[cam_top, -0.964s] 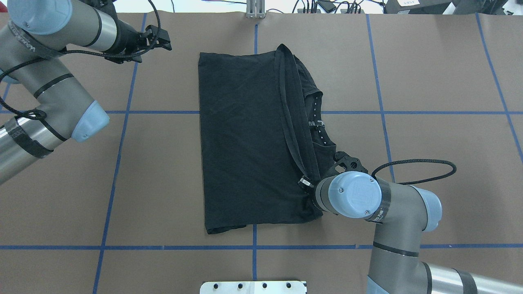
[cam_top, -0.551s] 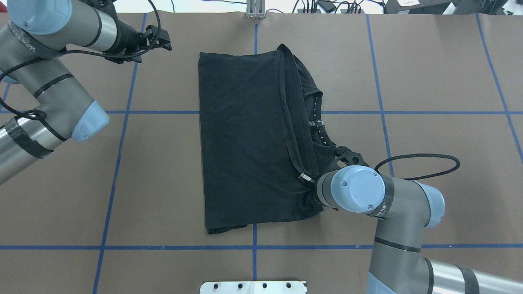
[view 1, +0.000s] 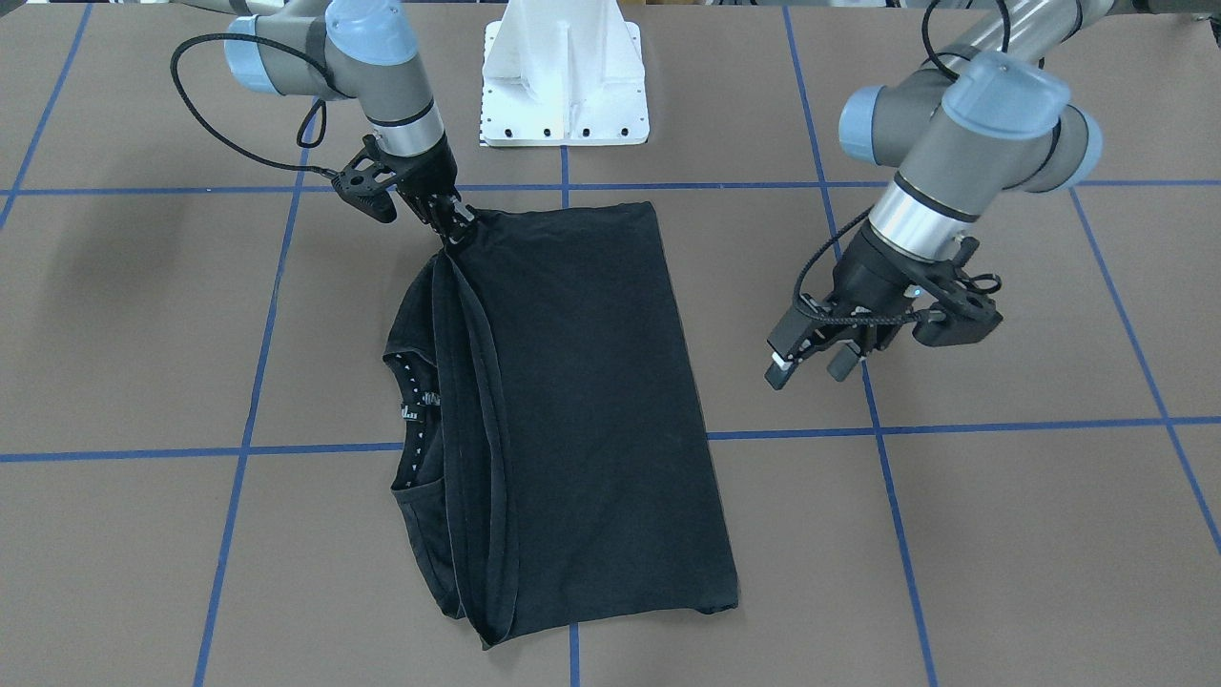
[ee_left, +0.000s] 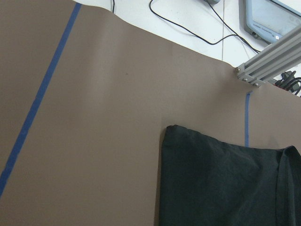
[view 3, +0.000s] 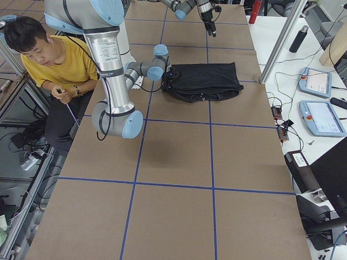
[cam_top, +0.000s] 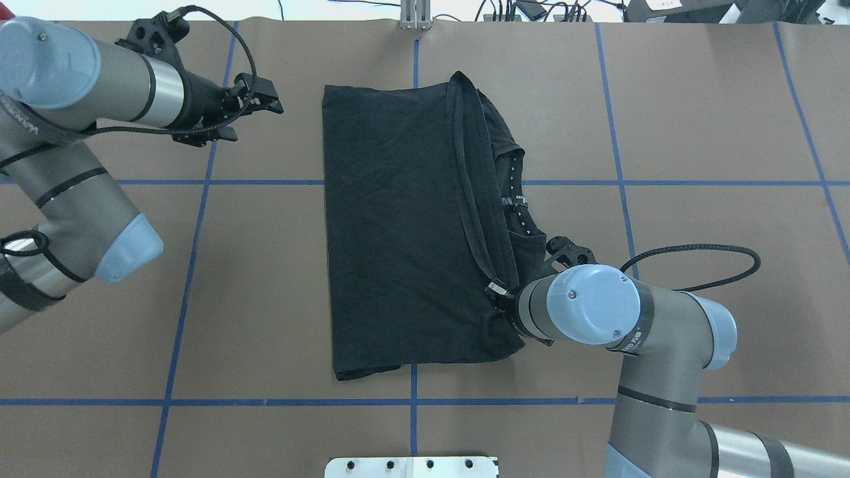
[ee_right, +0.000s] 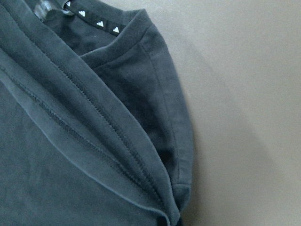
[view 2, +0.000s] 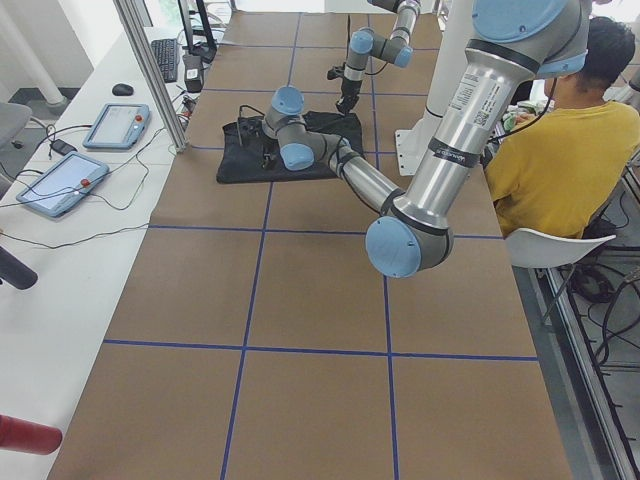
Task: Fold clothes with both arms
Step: 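Move the left gripper to the shirt's corner nearest the robot and grasp it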
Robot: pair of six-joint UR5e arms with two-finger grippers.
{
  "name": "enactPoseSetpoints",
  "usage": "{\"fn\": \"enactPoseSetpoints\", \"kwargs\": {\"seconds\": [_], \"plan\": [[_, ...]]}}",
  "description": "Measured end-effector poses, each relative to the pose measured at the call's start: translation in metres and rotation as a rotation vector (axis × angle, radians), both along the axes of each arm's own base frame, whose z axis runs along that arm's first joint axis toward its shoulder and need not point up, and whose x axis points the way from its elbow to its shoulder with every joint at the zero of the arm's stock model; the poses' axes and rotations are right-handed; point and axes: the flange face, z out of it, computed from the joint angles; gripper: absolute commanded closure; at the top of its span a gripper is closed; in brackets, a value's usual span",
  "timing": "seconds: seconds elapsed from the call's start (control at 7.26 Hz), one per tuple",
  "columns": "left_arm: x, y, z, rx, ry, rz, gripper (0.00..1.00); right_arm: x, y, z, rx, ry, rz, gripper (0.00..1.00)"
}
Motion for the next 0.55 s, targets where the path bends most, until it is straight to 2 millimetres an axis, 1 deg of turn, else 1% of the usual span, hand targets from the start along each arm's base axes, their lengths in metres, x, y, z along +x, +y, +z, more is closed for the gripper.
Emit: {"fn": "enactPoseSetpoints", "kwargs": {"seconds": [0.14,0.28,0.41,0.55], "plan": [[0.029,0.047,-0.012,-0.071,0.066,-0.016,0.00,0.002,0.002,-0.001,-0.006,-0.005,-0.007,1.00],[0.061,0.095,-0.014,-0.143,0.110,-0.034,0.01,0.005,0.003,-0.001,-0.010,-0.009,-0.013,1.00],[0.094,0.141,-0.008,-0.197,0.124,-0.045,0.01,0.010,0.006,-0.001,-0.012,-0.013,-0.017,1.00],[0.120,0.181,0.004,-0.238,0.114,-0.034,0.03,0.015,0.008,-0.001,-0.012,-0.018,-0.020,1.00]]}}
